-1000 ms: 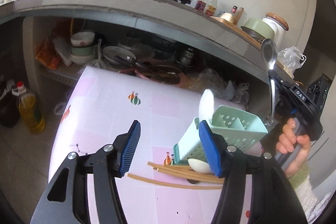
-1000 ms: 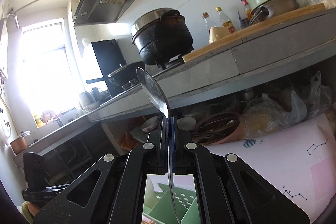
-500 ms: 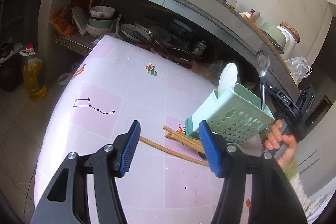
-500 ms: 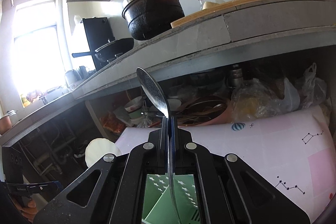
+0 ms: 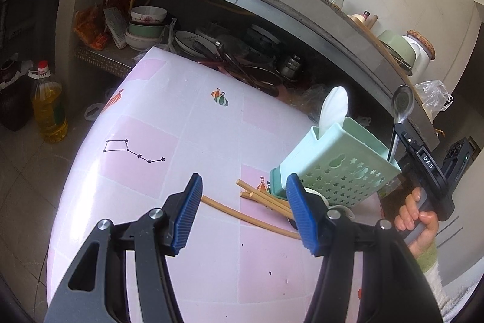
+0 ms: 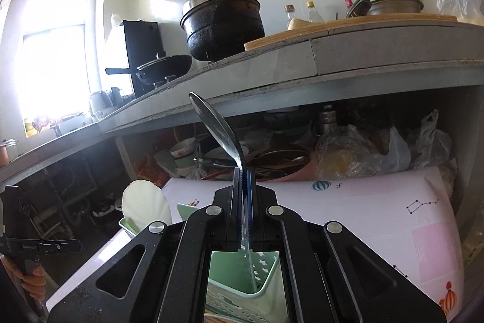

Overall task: Organize utensils
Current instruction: 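Drop the white paddle into the green holder with the left tool while the right tool inserts the spoon, then move the open left tool down to the loose wooden chopsticks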

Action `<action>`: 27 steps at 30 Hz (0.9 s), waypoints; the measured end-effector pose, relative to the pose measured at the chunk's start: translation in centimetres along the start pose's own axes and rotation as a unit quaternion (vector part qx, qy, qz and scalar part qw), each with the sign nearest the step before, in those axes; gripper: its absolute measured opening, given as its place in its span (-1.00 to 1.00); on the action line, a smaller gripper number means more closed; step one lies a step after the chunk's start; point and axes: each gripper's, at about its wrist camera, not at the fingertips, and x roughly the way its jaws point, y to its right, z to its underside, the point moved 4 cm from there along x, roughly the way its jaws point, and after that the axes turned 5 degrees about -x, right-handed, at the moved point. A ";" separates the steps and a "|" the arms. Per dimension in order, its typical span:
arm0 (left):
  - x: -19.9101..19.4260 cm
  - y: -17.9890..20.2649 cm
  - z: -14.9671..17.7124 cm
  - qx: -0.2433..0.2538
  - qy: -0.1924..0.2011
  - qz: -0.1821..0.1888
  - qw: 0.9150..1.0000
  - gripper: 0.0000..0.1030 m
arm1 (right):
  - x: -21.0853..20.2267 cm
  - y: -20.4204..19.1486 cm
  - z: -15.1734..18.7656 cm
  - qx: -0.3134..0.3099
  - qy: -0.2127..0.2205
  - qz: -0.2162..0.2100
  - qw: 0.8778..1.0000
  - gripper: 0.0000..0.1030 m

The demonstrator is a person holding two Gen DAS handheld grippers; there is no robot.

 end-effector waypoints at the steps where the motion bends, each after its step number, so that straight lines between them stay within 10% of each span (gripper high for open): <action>1: 0.1 0.1 0.0 0.001 0.000 -0.001 1.000 0.08 | -0.2 0.0 0.0 -0.001 0.001 0.001 1.000 -0.98; 27: 0.7 1.4 1.5 0.019 -0.015 -0.008 1.000 0.08 | -3.0 -1.2 2.9 -0.065 -0.019 0.063 0.996 -0.63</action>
